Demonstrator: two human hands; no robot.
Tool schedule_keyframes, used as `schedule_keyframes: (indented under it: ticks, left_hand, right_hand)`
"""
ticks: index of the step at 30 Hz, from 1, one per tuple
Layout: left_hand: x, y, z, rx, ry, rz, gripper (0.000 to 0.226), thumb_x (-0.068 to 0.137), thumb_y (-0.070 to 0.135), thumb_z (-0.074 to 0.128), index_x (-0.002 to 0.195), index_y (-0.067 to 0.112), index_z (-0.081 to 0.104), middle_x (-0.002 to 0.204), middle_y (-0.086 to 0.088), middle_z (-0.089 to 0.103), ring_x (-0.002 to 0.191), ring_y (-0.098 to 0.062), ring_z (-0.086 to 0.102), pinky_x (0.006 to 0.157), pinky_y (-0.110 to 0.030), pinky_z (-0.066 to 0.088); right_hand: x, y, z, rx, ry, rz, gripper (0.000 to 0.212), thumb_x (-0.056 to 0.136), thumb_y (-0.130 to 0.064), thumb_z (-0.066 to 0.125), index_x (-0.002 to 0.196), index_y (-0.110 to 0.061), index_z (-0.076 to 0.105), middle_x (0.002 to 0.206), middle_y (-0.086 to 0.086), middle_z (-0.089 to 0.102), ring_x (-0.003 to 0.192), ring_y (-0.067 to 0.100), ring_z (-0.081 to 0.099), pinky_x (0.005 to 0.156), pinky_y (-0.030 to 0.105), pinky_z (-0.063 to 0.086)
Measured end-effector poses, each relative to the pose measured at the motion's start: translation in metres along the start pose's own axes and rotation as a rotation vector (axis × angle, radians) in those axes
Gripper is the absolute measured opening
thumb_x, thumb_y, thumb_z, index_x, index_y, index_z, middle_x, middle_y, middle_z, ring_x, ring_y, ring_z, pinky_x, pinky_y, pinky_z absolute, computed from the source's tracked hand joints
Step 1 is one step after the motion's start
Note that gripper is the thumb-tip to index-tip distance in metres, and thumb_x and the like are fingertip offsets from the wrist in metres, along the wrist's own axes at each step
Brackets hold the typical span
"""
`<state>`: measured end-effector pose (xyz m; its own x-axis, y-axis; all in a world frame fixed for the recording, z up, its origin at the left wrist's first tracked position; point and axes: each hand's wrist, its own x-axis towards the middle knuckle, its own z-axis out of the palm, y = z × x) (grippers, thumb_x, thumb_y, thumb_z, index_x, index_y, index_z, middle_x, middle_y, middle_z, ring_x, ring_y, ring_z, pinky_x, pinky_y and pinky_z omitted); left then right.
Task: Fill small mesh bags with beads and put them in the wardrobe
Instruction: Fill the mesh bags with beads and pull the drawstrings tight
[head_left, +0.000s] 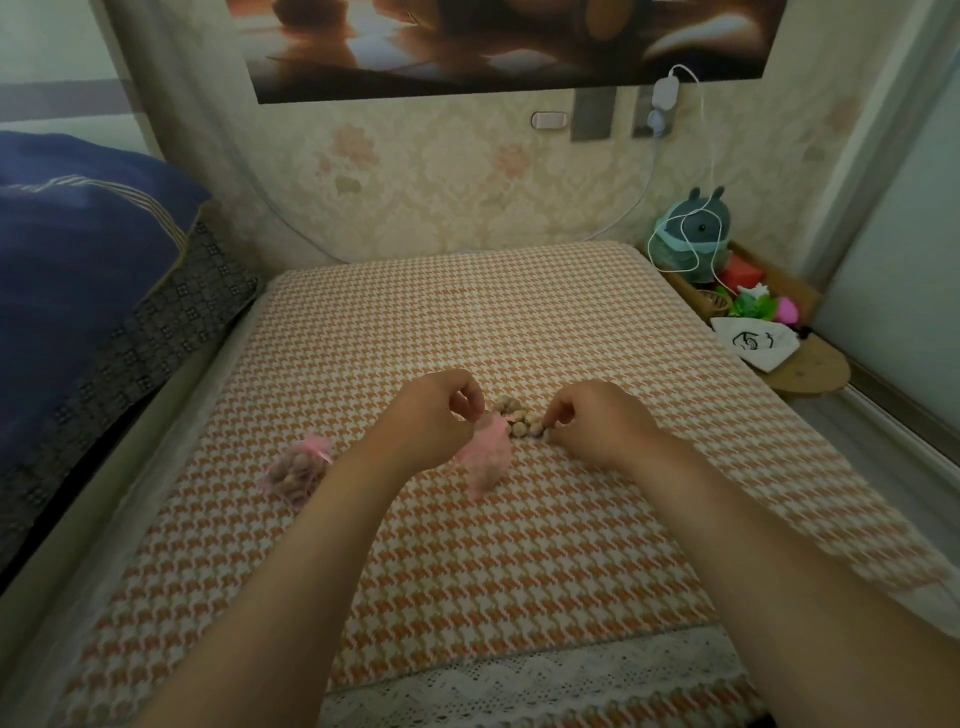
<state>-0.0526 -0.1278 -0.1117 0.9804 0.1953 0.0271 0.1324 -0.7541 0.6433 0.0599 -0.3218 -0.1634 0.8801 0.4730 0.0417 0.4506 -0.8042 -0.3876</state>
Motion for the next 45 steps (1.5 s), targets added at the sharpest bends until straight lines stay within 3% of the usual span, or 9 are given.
schedule_keyframes:
  ticks: [4,6,11,15,20,30,34,42,45]
  left_hand:
    - [0.002,0.001,0.003,0.104,-0.028,-0.019,0.04,0.086,0.0,0.054,0.073,0.033,0.072,0.084,0.003,0.074,0.06,-0.02,0.065,0.053,-0.032,0.055]
    - [0.001,0.001,0.003,0.096,-0.022,-0.019,0.042,0.087,0.0,0.054,0.076,0.036,0.073,0.086,0.007,0.074,0.052,-0.014,0.061,0.049,-0.027,0.053]
    - [-0.003,0.0,0.001,0.011,0.012,-0.006,0.026,0.086,0.009,0.063,0.102,0.025,0.076,0.106,0.013,0.069,0.079,-0.023,0.072,0.07,-0.04,0.061]
    - [-0.005,-0.002,0.0,0.004,-0.01,0.006,0.028,0.086,0.012,0.065,0.108,0.025,0.073,0.104,0.015,0.068,0.082,-0.017,0.071,0.073,-0.038,0.061]
    - [-0.003,-0.006,-0.001,-0.041,-0.016,0.007,0.026,0.086,0.015,0.065,0.108,0.026,0.072,0.103,0.014,0.07,0.079,-0.004,0.067,0.057,-0.021,0.051]
    - [-0.003,-0.009,-0.003,-0.151,-0.08,-0.02,0.033,0.082,0.007,0.061,0.106,0.027,0.073,0.094,0.011,0.072,0.073,-0.008,0.066,0.056,-0.019,0.048]
    - [-0.002,-0.008,-0.004,-0.199,-0.081,-0.042,0.032,0.078,0.005,0.063,0.099,0.027,0.075,0.086,0.008,0.074,0.059,0.003,0.061,0.048,-0.011,0.042]
    - [-0.001,-0.008,-0.004,-0.279,-0.063,-0.081,0.016,0.084,0.015,0.069,0.096,0.021,0.079,0.086,0.002,0.076,0.082,-0.013,0.07,0.072,-0.028,0.058]
    - [-0.002,-0.008,-0.006,-0.318,-0.058,-0.101,0.018,0.088,0.009,0.064,0.094,0.015,0.079,0.085,-0.004,0.077,0.077,-0.013,0.071,0.068,-0.027,0.059]
  right_hand:
    - [-0.001,-0.004,0.006,-0.022,-0.018,0.009,0.011,0.088,-0.034,0.071,0.099,-0.033,0.072,0.099,-0.012,0.069,0.092,0.013,0.064,0.074,0.029,0.051]
    - [0.0,-0.006,0.008,-0.04,-0.013,0.007,0.011,0.089,-0.033,0.07,0.1,-0.031,0.073,0.101,-0.01,0.07,0.095,0.014,0.065,0.077,0.03,0.052]
    - [0.001,-0.014,0.005,0.01,0.014,-0.013,0.016,0.092,-0.024,0.067,0.104,-0.03,0.074,0.106,-0.01,0.072,0.095,0.013,0.065,0.071,0.027,0.046]
    - [-0.002,-0.029,-0.007,0.223,0.106,-0.072,0.009,0.09,-0.032,0.072,0.098,-0.034,0.072,0.093,-0.017,0.069,0.088,0.005,0.066,0.075,0.029,0.055]
    - [-0.01,-0.053,-0.019,0.524,0.157,-0.232,0.01,0.084,-0.033,0.078,0.088,-0.039,0.072,0.086,-0.021,0.072,0.064,-0.014,0.06,0.059,0.008,0.042]
    - [-0.016,-0.064,-0.018,0.211,0.093,-0.408,0.014,0.09,-0.043,0.071,0.103,-0.039,0.076,0.093,-0.025,0.069,0.075,-0.017,0.055,0.064,0.017,0.039]
    - [-0.014,-0.07,-0.022,0.048,0.108,-0.454,0.016,0.093,-0.042,0.068,0.106,-0.039,0.075,0.097,-0.021,0.068,0.08,-0.004,0.058,0.069,0.026,0.047]
    - [-0.013,-0.068,-0.025,-0.114,0.061,-0.457,0.02,0.097,-0.044,0.059,0.107,-0.04,0.076,0.099,-0.014,0.059,0.085,0.007,0.057,0.063,0.026,0.039]
    - [-0.013,-0.066,-0.024,-0.087,0.012,-0.426,0.025,0.097,-0.035,0.054,0.109,-0.041,0.075,0.105,-0.016,0.057,0.089,0.006,0.056,0.065,0.025,0.042]
